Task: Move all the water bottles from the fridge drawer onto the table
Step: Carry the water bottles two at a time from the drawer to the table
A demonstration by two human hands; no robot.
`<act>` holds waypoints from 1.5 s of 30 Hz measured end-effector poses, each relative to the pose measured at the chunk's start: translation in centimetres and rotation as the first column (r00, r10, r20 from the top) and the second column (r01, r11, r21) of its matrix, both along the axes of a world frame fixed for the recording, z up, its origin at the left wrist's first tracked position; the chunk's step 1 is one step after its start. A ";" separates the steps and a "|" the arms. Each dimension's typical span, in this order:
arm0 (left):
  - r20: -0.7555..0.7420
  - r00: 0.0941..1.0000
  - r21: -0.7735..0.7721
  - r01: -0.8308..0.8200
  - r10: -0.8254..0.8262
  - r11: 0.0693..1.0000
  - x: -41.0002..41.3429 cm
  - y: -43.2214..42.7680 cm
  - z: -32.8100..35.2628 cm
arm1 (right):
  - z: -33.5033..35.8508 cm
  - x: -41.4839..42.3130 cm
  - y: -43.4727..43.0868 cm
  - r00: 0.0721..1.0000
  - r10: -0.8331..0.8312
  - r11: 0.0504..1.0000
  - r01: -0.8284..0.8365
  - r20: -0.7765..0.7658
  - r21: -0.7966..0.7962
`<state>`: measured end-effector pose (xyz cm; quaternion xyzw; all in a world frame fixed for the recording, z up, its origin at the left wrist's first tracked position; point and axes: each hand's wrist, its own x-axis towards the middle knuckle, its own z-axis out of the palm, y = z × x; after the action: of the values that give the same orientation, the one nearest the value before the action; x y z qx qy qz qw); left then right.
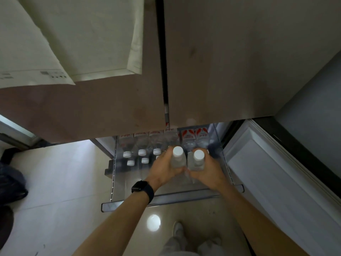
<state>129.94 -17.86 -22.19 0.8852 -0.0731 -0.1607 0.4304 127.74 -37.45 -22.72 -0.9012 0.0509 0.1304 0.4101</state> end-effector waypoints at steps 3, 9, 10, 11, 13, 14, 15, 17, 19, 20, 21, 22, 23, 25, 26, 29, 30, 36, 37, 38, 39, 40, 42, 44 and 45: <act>0.012 1.000 -0.004 -0.014 0.014 1.000 0.0 -0.1 0.1 | -0.1 -0.2 0.2 0.998 -0.065 0.997 0.065 0.002 0.039; 0.102 0.994 0.028 -0.041 0.038 0.999 -2.2 0.5 2.2 | 3.2 -3.1 -1.0 0.972 -0.206 0.967 0.184 0.112 0.178; 0.127 0.990 0.021 -0.060 0.057 0.998 -2.8 0.9 2.8 | 4.1 -3.8 -1.3 0.963 -0.232 0.958 0.201 0.139 0.205; 0.155 0.985 0.011 -0.075 0.072 0.997 -3.5 1.2 3.6 | 5.1 -4.7 -1.6 0.952 -0.255 0.949 0.212 0.171 0.234; 0.225 0.969 -0.003 -0.105 0.103 0.994 -5.1 1.8 5.7 | 7.5 -6.3 -1.9 0.935 -0.277 0.934 0.207 0.223 0.290; 0.264 0.956 -0.017 -0.130 0.130 0.991 -6.2 2.1 7.0 | 8.7 -7.2 -1.9 0.927 -0.283 0.927 0.199 0.246 0.318; 0.304 0.939 -0.034 -0.159 0.162 0.987 -7.4 2.3 8.2 | 10.0 -8.2 -1.7 0.921 -0.286 0.917 0.183 0.264 0.355; 0.379 0.898 -0.067 -0.217 0.226 0.974 -10.3 2.7 10.3 | 11.9 -10.3 -1.5 0.910 -0.280 0.907 0.146 0.307 0.395; 0.430 0.855 -0.102 -0.272 0.289 0.957 -13.9 3.3 11.8 | 13.4 -12.9 -1.0 0.904 -0.254 0.903 0.094 0.344 0.420; 0.443 0.837 -0.120 -0.300 0.321 0.946 -15.9 3.7 12.3 | 13.9 -14.2 -0.7 0.902 -0.233 0.901 0.060 0.364 0.429; 0.453 0.820 -0.131 -0.328 0.351 0.936 -18.1 4.2 12.6 | 14.3 -15.7 -0.2 0.901 -0.203 0.902 0.021 0.383 0.431; 0.458 0.806 -0.132 -0.357 0.376 0.925 -20.5 4.9 12.7 | 14.2 -17.1 0.4 0.904 -0.167 0.907 -0.016 0.393 0.421; 0.459 0.795 -0.128 -0.384 0.398 0.915 -22.9 5.6 12.7 | 14.1 -18.6 1.2 0.906 -0.128 0.909 -0.056 0.403 0.414; 0.446 0.780 -0.101 -0.445 0.440 0.890 -27.9 7.3 12.4 | 13.2 -21.6 3.1 0.915 -0.059 0.903 -0.121 0.399 0.411; 0.437 0.772 -0.073 -0.481 0.461 0.874 -30.5 8.1 12.1 | 12.7 -23.0 4.1 0.923 -0.020 0.900 -0.151 0.385 0.409; 0.396 0.753 0.021 -0.580 0.526 0.814 -38.7 11.0 10.9 | 11.6 -27.6 8.0 0.936 0.148 0.877 -0.273 0.319 0.395; 0.374 0.746 0.054 -0.611 0.551 0.790 -41.5 12.1 10.5 | 11.5 -29.3 9.5 0.929 0.213 0.868 -0.322 0.302 0.379; 0.296 0.562 0.141 -0.825 0.772 0.547 -58.8 19.1 8.8 | 10.7 -39.8 19.7 0.779 0.577 0.738 -0.626 0.247 0.252; 0.289 0.515 0.134 -0.857 0.807 0.498 -61.9 20.0 8.8 | 10.5 -41.8 21.5 0.742 0.626 0.702 -0.670 0.238 0.242; 0.284 0.465 0.130 -0.885 0.838 0.447 -64.8 21.0 8.8 | 10.4 -43.9 23.4 0.701 0.674 0.662 -0.713 0.234 0.232; 0.278 0.413 0.128 -0.911 0.867 0.393 -67.8 22.0 8.8 | 10.4 -46.2 25.3 0.655 0.721 0.617 -0.756 0.228 0.220; 0.266 0.361 0.128 -0.932 0.894 0.338 -70.7 23.0 8.9 | 10.5 -48.5 27.4 0.606 0.765 0.569 -0.795 0.218 0.210; 0.245 0.269 0.135 -0.961 0.931 0.242 -76.5 25.1 9.0 | 10.5 -53.4 31.4 0.507 0.837 0.474 -0.859 0.203 0.190; 0.240 0.190 0.144 -0.977 0.952 0.159 -82.2 27.2 9.0 | 10.2 -58.3 35.2 0.424 0.882 0.392 -0.903 0.205 0.178; 0.242 0.153 0.153 -0.981 0.958 0.118 -85.1 28.3 8.9 | 10.1 -60.8 37.1 0.386 0.900 0.354 -0.918 0.204 0.177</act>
<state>44.82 10.48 -13.33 0.7746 0.5248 0.1863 0.2998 66.93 -0.33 -12.58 -0.7198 -0.4882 0.3085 0.3853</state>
